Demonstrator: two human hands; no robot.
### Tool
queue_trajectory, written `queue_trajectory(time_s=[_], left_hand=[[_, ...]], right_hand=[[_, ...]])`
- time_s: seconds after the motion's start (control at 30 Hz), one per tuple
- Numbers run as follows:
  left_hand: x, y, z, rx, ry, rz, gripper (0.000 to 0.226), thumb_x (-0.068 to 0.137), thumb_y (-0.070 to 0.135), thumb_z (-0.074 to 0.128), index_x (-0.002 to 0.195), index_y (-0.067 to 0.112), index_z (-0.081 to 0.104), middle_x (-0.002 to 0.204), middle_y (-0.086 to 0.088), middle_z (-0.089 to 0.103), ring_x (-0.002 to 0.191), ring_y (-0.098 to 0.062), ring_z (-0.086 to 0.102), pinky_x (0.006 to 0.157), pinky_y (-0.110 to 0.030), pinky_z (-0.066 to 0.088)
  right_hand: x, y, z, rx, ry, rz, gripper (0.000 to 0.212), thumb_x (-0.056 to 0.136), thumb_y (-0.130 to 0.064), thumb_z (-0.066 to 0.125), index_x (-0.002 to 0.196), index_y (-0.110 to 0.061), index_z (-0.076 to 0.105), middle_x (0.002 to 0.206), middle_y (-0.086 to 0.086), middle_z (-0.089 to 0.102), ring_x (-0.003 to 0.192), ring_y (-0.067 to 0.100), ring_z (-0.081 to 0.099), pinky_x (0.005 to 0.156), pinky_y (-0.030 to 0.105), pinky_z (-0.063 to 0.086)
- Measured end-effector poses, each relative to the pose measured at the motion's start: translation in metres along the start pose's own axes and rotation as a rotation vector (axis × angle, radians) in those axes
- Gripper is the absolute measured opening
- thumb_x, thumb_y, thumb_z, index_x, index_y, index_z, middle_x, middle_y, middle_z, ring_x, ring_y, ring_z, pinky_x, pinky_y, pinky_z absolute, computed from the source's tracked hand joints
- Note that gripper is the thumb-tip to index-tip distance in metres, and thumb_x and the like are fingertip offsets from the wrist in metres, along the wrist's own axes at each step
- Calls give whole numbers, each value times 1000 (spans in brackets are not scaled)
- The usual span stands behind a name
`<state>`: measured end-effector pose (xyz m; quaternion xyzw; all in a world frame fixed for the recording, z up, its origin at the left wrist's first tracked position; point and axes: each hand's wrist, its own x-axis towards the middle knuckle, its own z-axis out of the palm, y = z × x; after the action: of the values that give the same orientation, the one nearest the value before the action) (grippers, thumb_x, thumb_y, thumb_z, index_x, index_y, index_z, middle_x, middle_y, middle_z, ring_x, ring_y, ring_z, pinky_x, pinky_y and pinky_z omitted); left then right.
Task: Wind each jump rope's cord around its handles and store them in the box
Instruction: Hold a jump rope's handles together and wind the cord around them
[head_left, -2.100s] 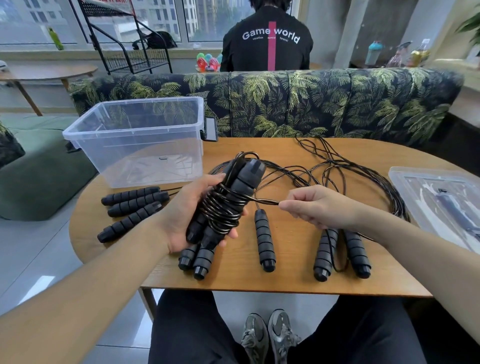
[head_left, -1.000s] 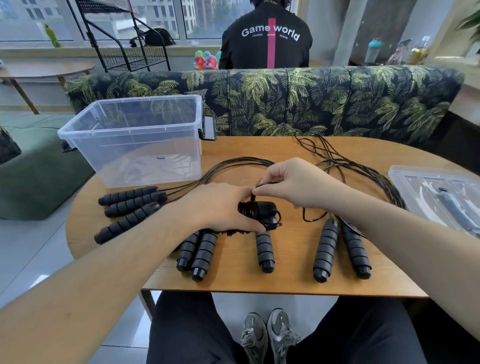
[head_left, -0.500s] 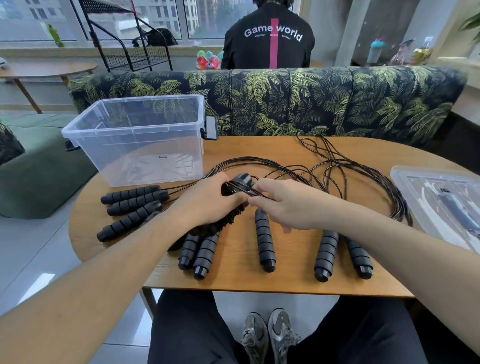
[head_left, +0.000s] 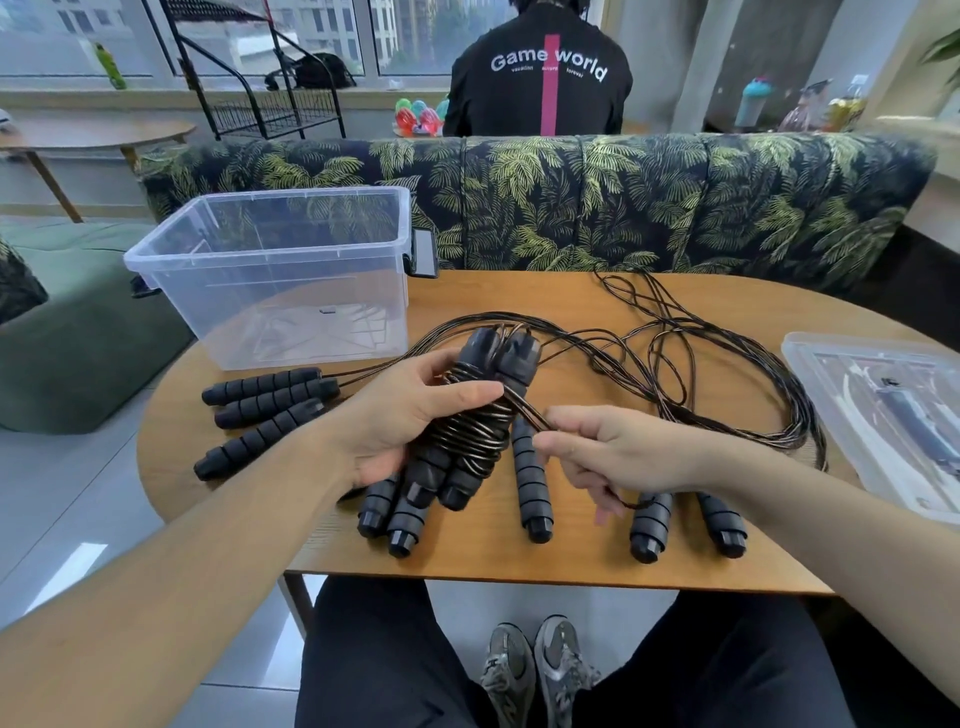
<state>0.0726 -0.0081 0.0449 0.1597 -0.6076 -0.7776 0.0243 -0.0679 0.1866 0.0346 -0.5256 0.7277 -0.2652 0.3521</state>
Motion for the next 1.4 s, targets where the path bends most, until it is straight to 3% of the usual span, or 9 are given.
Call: queue_trajectory(time_s=[0.1, 0.23, 0.33, 0.5, 0.63, 0.87, 0.93, 1.13, 1.4], left_hand=[[-4, -4, 3, -16, -60, 20, 41, 82, 20, 69, 122, 16, 66, 100, -13, 75, 88, -25, 73, 73, -38, 62], [-6, -9, 10, 18, -72, -6, 26, 86, 33, 66, 109, 23, 73, 101, -14, 76, 87, -27, 73, 73, -40, 62], [-3, -10, 15, 91, -48, 10, 25, 92, 38, 62, 103, 18, 71, 94, -13, 74, 78, -26, 71, 68, -38, 60], [4, -6, 13, 184, -130, 17, 16, 99, 28, 56, 107, 23, 68, 91, -7, 73, 78, -20, 70, 69, -36, 57], [6, 1, -2, 402, -301, 8, 43, 79, 32, 66, 122, 32, 65, 103, 1, 76, 96, -17, 73, 80, -29, 57], [9, 29, 13, 1124, -451, 21, 48, 89, 24, 73, 126, 44, 49, 107, 12, 70, 90, -10, 70, 87, -30, 55], [8, 33, 24, 1253, -442, -24, 62, 85, 27, 75, 133, 41, 38, 96, 14, 69, 79, -12, 70, 82, -34, 58], [9, 21, 51, 1895, -269, 92, 79, 77, 58, 72, 134, 22, 29, 83, 7, 61, 75, -17, 63, 68, -37, 58], [12, 2, 52, 2045, -55, 144, 77, 80, 70, 61, 136, 23, 40, 84, 8, 59, 78, -18, 64, 69, -34, 54]], right_hand=[[-1, -1, 2, -63, 19, 33, 37, 93, -60, 38, 96, -30, 58, 66, -14, 48, 57, 7, 51, 63, 33, 59], [-4, 1, -1, -261, 51, 2, 37, 95, -58, 21, 115, -48, 50, 87, -50, 49, 86, -20, 49, 87, 12, 35], [-1, 4, -4, -430, 46, 13, 84, 87, -64, 10, 158, -22, 26, 133, -6, 61, 122, 13, 55, 106, 27, 38], [-3, 9, -11, -631, 92, -204, 66, 99, -64, 6, 150, -29, 30, 111, -1, 67, 93, 16, 58, 91, 35, 47], [-4, 13, -20, -799, 76, -350, 45, 105, -54, 15, 131, -27, 39, 103, -1, 65, 88, 18, 58, 85, 34, 51], [7, 3, -29, -998, -30, -181, 28, 104, -50, 34, 114, -36, 56, 77, -14, 56, 72, 12, 54, 68, 25, 38], [11, -3, -29, -1022, -66, -85, 30, 103, -50, 38, 118, -36, 59, 71, -14, 50, 73, 13, 54, 68, 26, 39], [26, -18, -27, -1023, 51, 87, 26, 93, -50, 53, 75, -31, 47, 67, -12, 52, 62, 10, 51, 53, 23, 35], [28, -25, -29, -559, -40, 159, 19, 99, -37, 57, 99, -24, 43, 87, -4, 56, 73, 15, 50, 61, 27, 38]])
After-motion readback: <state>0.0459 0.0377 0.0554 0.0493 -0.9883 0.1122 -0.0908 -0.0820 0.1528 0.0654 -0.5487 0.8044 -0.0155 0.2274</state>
